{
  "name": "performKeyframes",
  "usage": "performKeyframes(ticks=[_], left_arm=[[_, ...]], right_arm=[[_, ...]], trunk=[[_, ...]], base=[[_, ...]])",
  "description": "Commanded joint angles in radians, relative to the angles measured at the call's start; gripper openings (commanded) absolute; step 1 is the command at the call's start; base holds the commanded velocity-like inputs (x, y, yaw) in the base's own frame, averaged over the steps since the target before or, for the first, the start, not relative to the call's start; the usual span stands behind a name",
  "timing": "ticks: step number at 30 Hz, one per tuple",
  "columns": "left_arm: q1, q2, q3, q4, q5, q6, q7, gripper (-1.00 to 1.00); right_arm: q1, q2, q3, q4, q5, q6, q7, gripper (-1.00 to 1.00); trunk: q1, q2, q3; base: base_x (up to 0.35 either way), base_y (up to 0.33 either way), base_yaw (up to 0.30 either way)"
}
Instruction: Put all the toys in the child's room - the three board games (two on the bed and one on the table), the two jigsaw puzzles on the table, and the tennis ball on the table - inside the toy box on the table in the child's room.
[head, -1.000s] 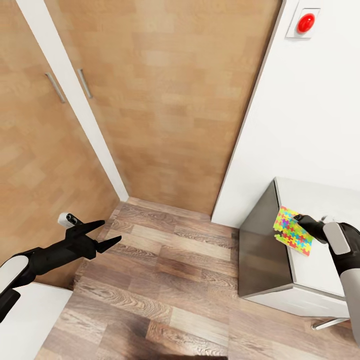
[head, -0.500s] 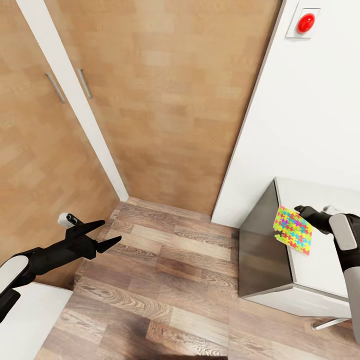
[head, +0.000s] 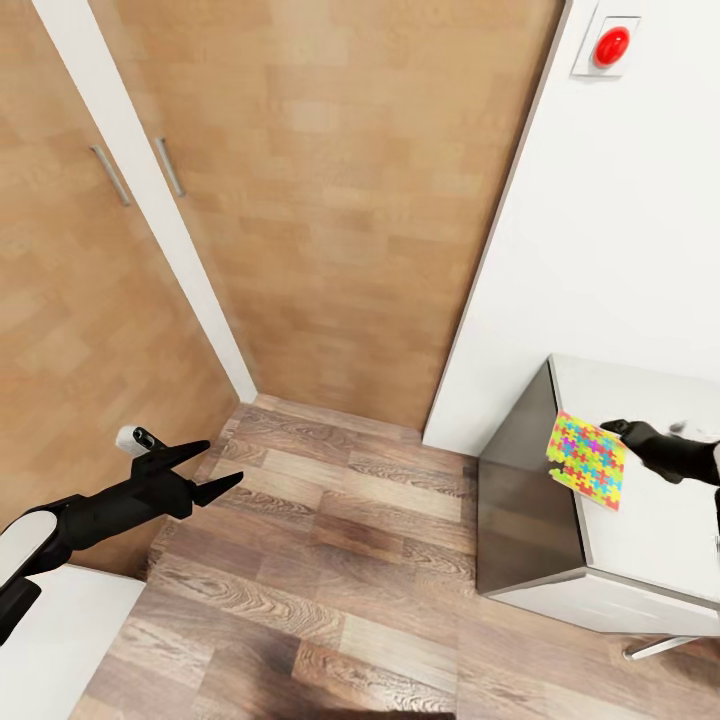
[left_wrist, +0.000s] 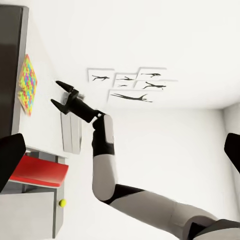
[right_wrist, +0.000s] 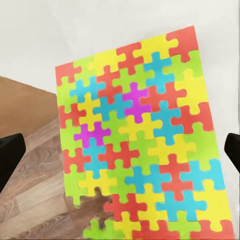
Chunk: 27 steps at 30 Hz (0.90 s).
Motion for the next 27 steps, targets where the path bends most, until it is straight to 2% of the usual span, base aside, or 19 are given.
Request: performKeyframes(ticks=[1, 4, 6, 7, 9, 10, 12, 13, 14, 15, 16, 17, 18, 19, 21, 22, 23, 25, 27], left_arm=[[-0.001, 0.001, -0.002, 0.001, -0.003, 0.001, -0.007, 1.0], [-0.001, 0.001, -0.003, 0.001, -0.003, 0.001, -0.007, 1.0], [-0.001, 0.001, -0.003, 0.001, -0.003, 0.001, -0.007, 1.0], [-0.001, 0.001, -0.003, 0.001, -0.003, 0.001, -0.007, 1.0], [-0.001, 0.001, -0.003, 0.001, -0.003, 0.001, -0.007, 1.0], [-0.001, 0.001, -0.003, 0.001, -0.003, 0.001, -0.007, 1.0], [-0.001, 0.001, -0.004, 0.001, -0.003, 0.001, -0.007, 1.0], [-0.001, 0.001, -0.005, 0.001, -0.003, 0.001, -0.007, 1.0], [-0.001, 0.001, -0.005, 0.001, -0.003, 0.001, -0.007, 1.0], [-0.001, 0.001, -0.005, 0.001, -0.003, 0.001, -0.007, 1.0], [-0.001, 0.001, -0.006, 0.001, -0.003, 0.001, -0.007, 1.0], [-0.001, 0.0, -0.006, 0.001, -0.004, 0.001, -0.007, 1.0], [-0.001, 0.0, -0.007, 0.001, -0.004, 0.001, -0.006, 1.0], [-0.001, -0.001, -0.007, 0.001, -0.004, 0.001, -0.006, 1.0], [-0.001, -0.002, -0.008, 0.001, -0.004, 0.001, -0.006, 1.0], [-0.001, -0.003, -0.008, 0.001, -0.004, 0.001, -0.006, 1.0], [-0.001, -0.004, -0.008, 0.001, -0.004, 0.001, -0.005, 1.0], [-0.001, -0.006, -0.009, 0.001, -0.005, 0.001, -0.005, 1.0], [-0.001, -0.007, -0.009, 0.001, -0.005, 0.001, -0.004, 1.0]], right_arm=[[0.014, 0.0, -0.018, -0.027, -0.025, 0.027, -0.006, 1.0], [0.105, 0.0, -0.095, -0.174, -0.112, 0.094, 0.033, 1.0], [0.159, 0.0, -0.117, -0.236, -0.155, 0.104, 0.058, 1.0], [0.223, 0.0, -0.135, -0.299, -0.202, 0.104, 0.088, 1.0], [0.291, 0.001, -0.152, -0.356, -0.254, 0.104, 0.124, 1.0], [0.358, 0.001, -0.17, -0.401, -0.308, 0.104, 0.165, 1.0], [0.421, 0.002, -0.19, -0.432, -0.361, 0.104, 0.212, 1.0], [0.481, 0.003, -0.211, -0.452, -0.408, 0.104, 0.265, 1.0], [0.51, 0.003, -0.222, -0.459, -0.429, 0.104, 0.294, 1.0], [0.563, 0.006, -0.245, -0.469, -0.462, 0.104, 0.357, 1.0], [0.588, 0.008, -0.256, -0.473, -0.474, 0.104, 0.391, 1.0], [0.629, 0.01, -0.279, -0.479, -0.492, 0.104, 0.467, 1.0], [0.647, 0.011, -0.289, -0.481, -0.499, 0.104, 0.51, 1.0], [0.678, 0.014, -0.308, -0.484, -0.508, 0.104, 0.602, 1.0], [0.7, 0.018, -0.321, -0.487, -0.512, 0.104, 0.7, 1.0], [0.716, 0.023, -0.33, -0.488, -0.513, 0.104, 0.797, 1.0], [0.722, 0.025, -0.333, -0.489, -0.513, 0.104, 0.842, 1.0], [0.736, 0.039, -0.342, -0.491, -0.511, 0.104, 0.989, 1.0], [0.739, 0.043, -0.345, -0.491, -0.511, 0.104, 1.035, 1.0]], trunk=[[0.001, -0.002, -0.002], [0.001, -0.002, -0.002], [0.001, -0.002, -0.002], [0.001, -0.002, -0.002], [0.001, -0.002, -0.002], [0.001, -0.002, -0.002], [0.001, -0.002, -0.002], [0.001, -0.002, -0.002], [0.001, -0.002, -0.002], [0.001, -0.002, -0.002], [0.001, -0.002, -0.002], [0.001, -0.002, -0.002], [0.001, -0.002, -0.002], [0.001, -0.002, -0.002], [0.001, -0.002, -0.002], [0.001, -0.002, -0.002], [0.001, -0.002, -0.002], [0.001, -0.002, -0.002], [0.001, -0.002, -0.002]], base=[[0.0, 0.0, 0.0], [0.0, 0.0, 0.0], [0.0, 0.0, 0.0], [0.0, 0.0, 0.0], [0.0, 0.0, 0.0], [0.0, 0.0, 0.0], [0.0, 0.0, 0.0], [0.0, 0.0, 0.0], [0.0, 0.0, 0.0], [0.0, 0.0, 0.0], [0.0, 0.0, 0.0], [0.0, 0.0, 0.0], [0.0, 0.0, 0.0], [0.0, 0.0, 0.0], [0.0, 0.0, 0.0], [0.0, 0.0, 0.0], [0.0, 0.0, 0.0], [0.0, 0.0, 0.0], [0.0, 0.0, 0.0]])
